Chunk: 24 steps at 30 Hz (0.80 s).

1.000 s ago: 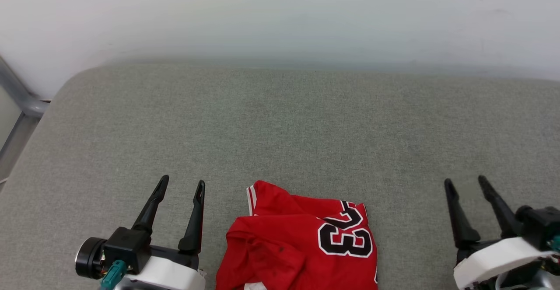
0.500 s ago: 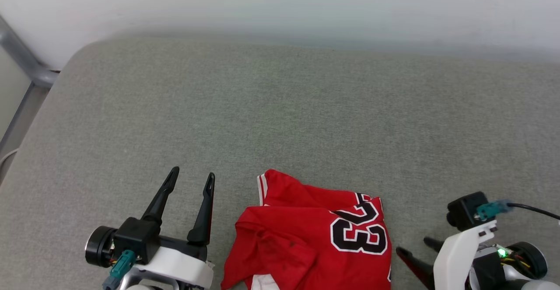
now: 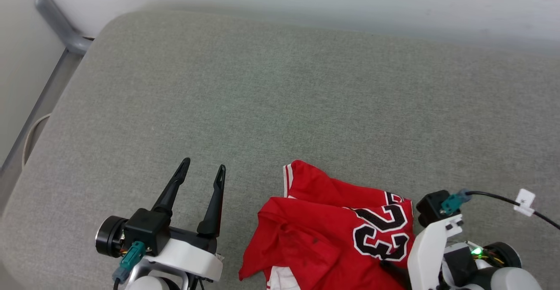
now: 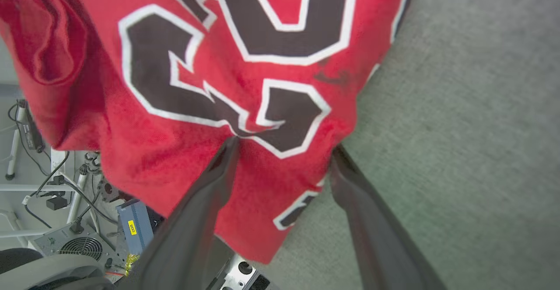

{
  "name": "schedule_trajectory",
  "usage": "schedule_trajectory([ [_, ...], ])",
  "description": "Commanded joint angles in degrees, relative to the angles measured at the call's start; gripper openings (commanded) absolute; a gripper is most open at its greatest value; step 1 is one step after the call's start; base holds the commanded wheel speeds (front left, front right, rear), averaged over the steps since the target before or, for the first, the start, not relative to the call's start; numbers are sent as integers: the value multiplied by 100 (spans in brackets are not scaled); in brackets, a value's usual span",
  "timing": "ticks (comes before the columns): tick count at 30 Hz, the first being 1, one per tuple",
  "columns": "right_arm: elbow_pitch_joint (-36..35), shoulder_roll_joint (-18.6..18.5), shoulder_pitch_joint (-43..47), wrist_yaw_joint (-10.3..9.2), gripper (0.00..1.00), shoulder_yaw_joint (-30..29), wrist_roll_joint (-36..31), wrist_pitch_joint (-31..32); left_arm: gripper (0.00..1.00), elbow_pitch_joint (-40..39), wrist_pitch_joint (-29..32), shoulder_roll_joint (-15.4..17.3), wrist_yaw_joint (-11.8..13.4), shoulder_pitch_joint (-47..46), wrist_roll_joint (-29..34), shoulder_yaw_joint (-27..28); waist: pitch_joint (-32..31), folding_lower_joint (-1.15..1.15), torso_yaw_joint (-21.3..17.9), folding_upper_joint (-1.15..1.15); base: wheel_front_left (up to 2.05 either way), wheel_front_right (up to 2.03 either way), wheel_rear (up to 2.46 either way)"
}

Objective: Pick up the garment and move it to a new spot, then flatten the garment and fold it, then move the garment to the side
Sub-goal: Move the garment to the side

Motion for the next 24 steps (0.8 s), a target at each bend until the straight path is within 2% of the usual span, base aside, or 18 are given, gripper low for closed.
schedule_trajectory([
  [1,101,28,-86,-5,100,59,-50,25,100,-2,-12,-28,-2,-55,20,12,75,0,77,0,0,0,0],
  [8,762,53,-236,-5,100,350,-250,-12,100,19,-12,-83,-10,-162,25,-24,187,0,254,0,0,0,0],
  [9,857,39,-234,-4,74,420,-262,-20,100,24,-12,-90,-11,-151,26,-24,189,0,271,0,0,0,0],
  [10,924,22,-221,-4,17,486,-273,-56,100,31,-12,-95,-12,-146,26,-21,190,0,286,0,0,0,0],
  [11,978,-6,-218,-4,0,548,-273,-75,100,36,-12,-97,-13,-150,27,-17,186,0,299,0,0,0,0],
  [18,1008,-386,-479,-9,0,659,-344,-603,100,50,-12,-100,-17,-42,60,39,22,0,201,0,0,0,0],
  [24,724,-972,-747,-8,0,917,-505,-1087,100,-14,-12,-23,-19,10,63,-28,-180,0,-119,0,0,0,0],
])
